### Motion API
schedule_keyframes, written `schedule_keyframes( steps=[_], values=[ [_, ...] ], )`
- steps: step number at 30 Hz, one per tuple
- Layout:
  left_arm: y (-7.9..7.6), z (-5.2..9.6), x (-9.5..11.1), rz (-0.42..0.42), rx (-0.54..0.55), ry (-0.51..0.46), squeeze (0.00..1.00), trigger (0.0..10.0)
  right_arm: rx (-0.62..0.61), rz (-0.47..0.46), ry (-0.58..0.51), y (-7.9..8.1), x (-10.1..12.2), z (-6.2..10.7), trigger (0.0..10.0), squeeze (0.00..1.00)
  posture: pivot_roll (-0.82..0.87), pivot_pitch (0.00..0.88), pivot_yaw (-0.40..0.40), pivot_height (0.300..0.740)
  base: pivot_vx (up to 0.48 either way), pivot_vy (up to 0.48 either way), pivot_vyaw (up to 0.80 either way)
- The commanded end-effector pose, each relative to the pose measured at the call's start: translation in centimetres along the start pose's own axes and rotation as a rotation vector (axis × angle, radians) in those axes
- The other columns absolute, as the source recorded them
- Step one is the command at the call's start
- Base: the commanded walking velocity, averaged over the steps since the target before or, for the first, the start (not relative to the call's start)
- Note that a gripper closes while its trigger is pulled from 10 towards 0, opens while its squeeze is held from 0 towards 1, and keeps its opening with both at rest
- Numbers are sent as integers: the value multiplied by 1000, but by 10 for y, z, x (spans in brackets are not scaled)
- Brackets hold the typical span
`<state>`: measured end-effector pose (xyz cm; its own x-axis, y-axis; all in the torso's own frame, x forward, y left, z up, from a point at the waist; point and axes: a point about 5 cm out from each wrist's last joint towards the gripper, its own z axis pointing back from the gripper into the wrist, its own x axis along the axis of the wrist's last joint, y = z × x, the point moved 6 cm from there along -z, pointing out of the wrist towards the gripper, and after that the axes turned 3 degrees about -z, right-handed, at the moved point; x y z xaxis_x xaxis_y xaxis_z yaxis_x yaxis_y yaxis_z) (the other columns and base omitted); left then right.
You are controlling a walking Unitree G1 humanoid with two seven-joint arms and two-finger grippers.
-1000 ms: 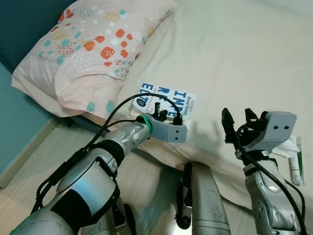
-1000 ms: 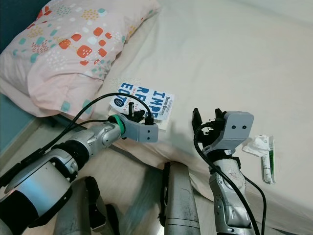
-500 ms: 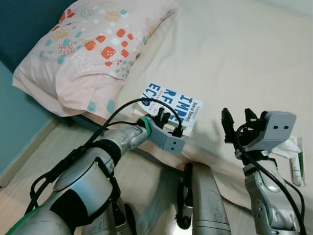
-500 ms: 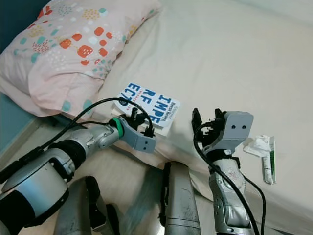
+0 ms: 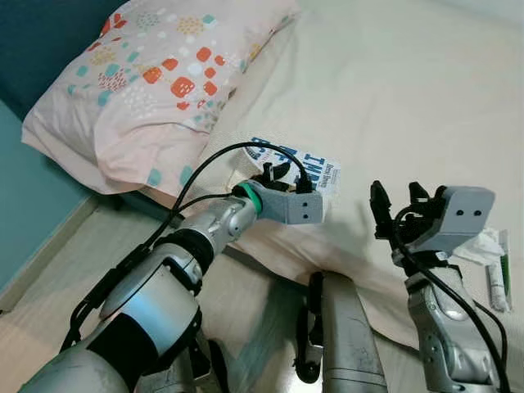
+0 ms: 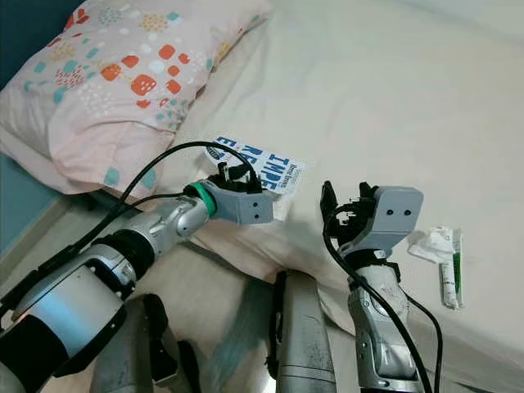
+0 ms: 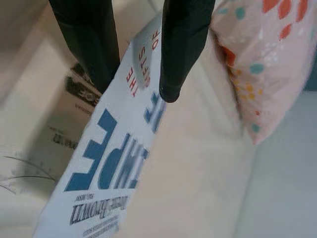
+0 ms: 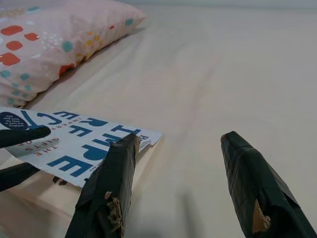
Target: Clean up the room
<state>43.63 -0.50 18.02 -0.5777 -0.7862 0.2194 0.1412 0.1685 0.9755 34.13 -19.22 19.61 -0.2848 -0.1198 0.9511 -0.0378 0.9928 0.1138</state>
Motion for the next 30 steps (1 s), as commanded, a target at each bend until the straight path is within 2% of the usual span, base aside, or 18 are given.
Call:
schedule_keyframes(
  steps=[1, 5, 7, 8, 9, 11, 12, 13, 14, 16, 17, 19, 20, 21, 23, 27, 30],
  values=[
    [-20, 7, -6, 31, -82, -5, 0, 10000, -6, -8, 14, -1, -6, 2, 10000, 0, -181, 300, 77, 561, 0, 0, 0],
    [-32, 19, -17, 69, -156, -20, 0, 10000, -2, -12, 11, 1, -6, -1, 10000, 0, -160, 294, 80, 561, 0, 0, 0],
    [-36, 33, -29, 164, -193, -34, 0, 10000, 1, -16, 12, 2, -8, -2, 10000, 0, -129, 282, 87, 561, 0, 0, 0],
    [-36, 33, -29, 164, -193, -34, 0, 10000, 1, -16, 12, 2, -8, -2, 10000, 0, -129, 282, 87, 561, 0, 0, 0],
    [-33, 41, -30, 291, -182, -65, 0, 10000, 2, -20, 13, 3, -10, -2, 10000, 0, -123, 279, 88, 561, 0, 0, 0],
    [-33, 41, -30, 291, -182, -65, 0, 10000, 2, -20, 13, 3, -10, -2, 10000, 0, -123, 279, 88, 561, 0, 0, 0],
    [-26, 48, -30, 415, -154, -97, 0, 10000, 3, -24, 13, 3, -11, -2, 10000, 0, -115, 273, 88, 561, 0, 0, 0],
    [-4, 55, -24, 602, -26, -126, 0, 10000, 4, -33, 14, 4, -12, -1, 10000, 0, -91, 254, 75, 561, 0, 0, 0],
    [-4, 55, -24, 602, -26, -126, 0, 10000, 4, -33, 14, 4, -12, -1, 10000, 0, -91, 254, 75, 561, 0, 0, 0],
    [28, 73, -14, 909, 178, -148, 0, 10000, -3, -64, 10, 6, -14, 3, 10000, 0, -64, 221, 68, 561, 0, 0, 0],
    [28, 73, -14, 909, 178, -148, 0, 10000, -3, -64, 10, 6, -14, 3, 10000, 0, -64, 221, 68, 561, 0, 0, 0],
    [46, 86, -8, 1090, 322, -140, 0, 10000, 2, -73, -10, 12, -11, 8, 10000, 0, -66, 191, 62, 561, 0, 0, 0],
    [46, 86, -8, 1090, 322, -140, 0, 10000, 2, -73, -10, 12, -11, 8, 10000, 0, -66, 191, 62, 561, 0, 0, 0],
    [53, 93, -14, 1233, 425, -102, 0, 10000, 4, -63, -36, 15, -5, 11, 10000, 0, -71, 166, 50, 561, 0, 0, 0],
    [53, 95, -18, 1264, 454, -80, 0, 10000, -8, -47, -46, 13, -3, 12, 10000, 0, -73, 160, 44, 566, 0, 0, 0],
    [49, 100, -36, 1233, 485, -34, 0, 10000, -59, -28, -66, 3, 0, 17, 10000, 0, -80, 128, 20, 585, 0, 0, 0],
    [46, 105, -38, 1251, 468, -12, 0, 10000, -58, -6, -51, -3, -3, 20, 10000, 0, -81, 120, 15, 599, 0, 0, 0]
  ],
)
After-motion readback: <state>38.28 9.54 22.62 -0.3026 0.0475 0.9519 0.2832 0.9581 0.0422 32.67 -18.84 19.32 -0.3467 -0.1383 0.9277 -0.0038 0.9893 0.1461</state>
